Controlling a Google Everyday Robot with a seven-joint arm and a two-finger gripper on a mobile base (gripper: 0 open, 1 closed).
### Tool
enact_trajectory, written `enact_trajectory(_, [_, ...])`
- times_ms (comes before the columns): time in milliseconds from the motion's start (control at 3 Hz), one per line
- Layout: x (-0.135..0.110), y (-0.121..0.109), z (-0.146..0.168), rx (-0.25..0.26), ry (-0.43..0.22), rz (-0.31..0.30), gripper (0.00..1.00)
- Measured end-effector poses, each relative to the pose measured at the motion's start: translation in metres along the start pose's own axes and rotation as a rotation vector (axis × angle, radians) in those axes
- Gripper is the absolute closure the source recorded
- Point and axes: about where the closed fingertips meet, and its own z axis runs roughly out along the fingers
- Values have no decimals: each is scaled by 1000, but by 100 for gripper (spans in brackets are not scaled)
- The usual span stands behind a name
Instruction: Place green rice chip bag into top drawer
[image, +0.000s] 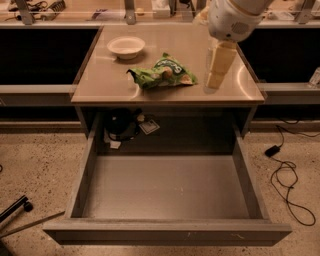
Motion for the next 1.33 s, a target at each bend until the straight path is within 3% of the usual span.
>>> enact_trajectory(333, [-50, -45, 41, 15, -76, -96, 0])
enact_trajectory(667, [-50, -45, 41, 15, -76, -96, 0])
enact_trajectory(1000, [-54, -47, 70, 22, -95, -98, 0])
enact_trajectory(1333, [-55, -60, 121, 24, -68, -91, 0])
